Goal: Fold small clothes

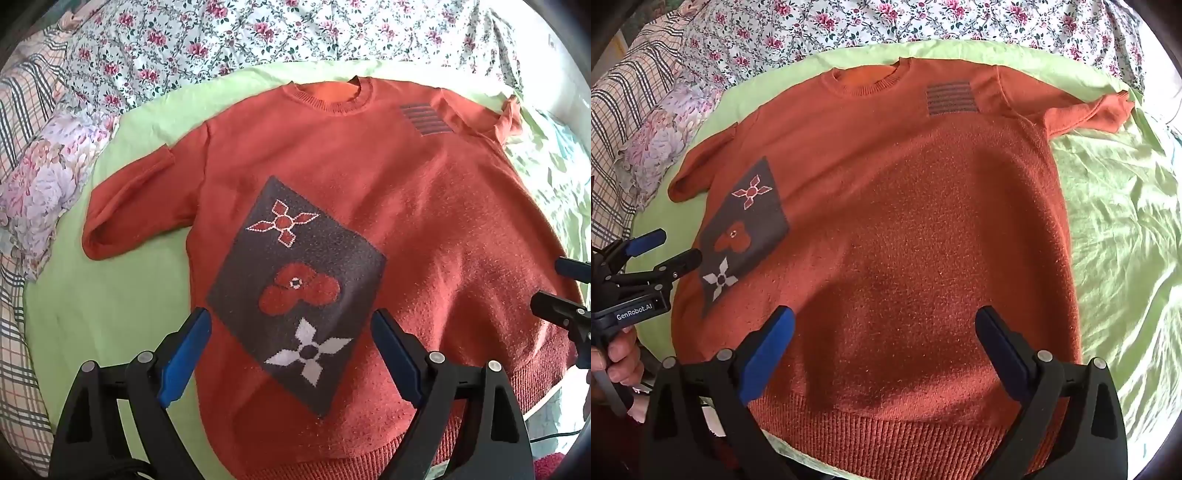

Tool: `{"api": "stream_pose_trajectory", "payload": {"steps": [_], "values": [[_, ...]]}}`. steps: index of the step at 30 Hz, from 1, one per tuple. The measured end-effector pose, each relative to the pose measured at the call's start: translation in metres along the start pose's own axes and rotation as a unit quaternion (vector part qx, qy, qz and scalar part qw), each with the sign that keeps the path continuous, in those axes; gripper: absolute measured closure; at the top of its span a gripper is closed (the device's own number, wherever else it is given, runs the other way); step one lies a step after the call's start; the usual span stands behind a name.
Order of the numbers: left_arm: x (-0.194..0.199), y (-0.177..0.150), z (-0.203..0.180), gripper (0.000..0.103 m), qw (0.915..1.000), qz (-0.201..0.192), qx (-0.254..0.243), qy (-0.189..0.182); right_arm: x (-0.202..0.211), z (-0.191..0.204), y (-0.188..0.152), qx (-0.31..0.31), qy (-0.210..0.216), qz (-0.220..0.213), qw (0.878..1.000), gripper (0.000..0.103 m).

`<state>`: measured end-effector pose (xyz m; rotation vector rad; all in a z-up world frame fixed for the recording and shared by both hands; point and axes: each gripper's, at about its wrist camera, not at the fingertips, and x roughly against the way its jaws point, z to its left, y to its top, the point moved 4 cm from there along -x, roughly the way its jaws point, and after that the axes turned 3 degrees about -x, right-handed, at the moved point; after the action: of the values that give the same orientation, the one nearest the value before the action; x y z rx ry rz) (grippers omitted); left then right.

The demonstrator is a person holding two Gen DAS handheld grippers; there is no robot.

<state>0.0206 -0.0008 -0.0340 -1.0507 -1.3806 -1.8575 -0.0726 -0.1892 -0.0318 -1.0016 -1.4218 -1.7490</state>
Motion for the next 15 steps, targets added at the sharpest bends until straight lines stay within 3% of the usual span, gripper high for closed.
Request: {"api": "stream_pose_trajectory", "payload": {"steps": [15], "values": [[0.0059,0.0006,-0.0094,0.014,1.0,-0.003,-0.005,0.004,0.0104,-0.0012,-0.0002,-0.007,0.002,-0.006,1.0,0.005]]}}
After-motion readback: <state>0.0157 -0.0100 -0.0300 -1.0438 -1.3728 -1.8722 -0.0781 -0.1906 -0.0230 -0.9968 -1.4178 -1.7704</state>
